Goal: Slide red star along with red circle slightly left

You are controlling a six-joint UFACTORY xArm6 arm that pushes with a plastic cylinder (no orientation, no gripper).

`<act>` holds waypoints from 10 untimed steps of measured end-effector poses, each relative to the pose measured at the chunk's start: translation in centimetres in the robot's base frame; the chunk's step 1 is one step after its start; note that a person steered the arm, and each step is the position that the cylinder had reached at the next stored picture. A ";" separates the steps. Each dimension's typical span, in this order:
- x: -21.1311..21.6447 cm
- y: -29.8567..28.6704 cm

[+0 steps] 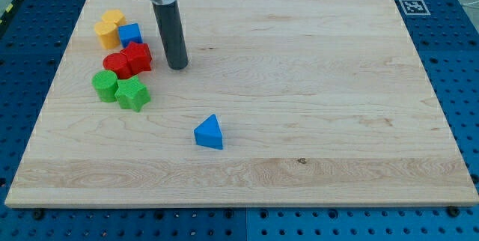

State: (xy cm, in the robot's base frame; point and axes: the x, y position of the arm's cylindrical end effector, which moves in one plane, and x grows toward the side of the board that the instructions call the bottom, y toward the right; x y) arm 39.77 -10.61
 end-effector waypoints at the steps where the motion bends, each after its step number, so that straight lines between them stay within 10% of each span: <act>1: -0.7 0.0; 10: 1.2 -6.6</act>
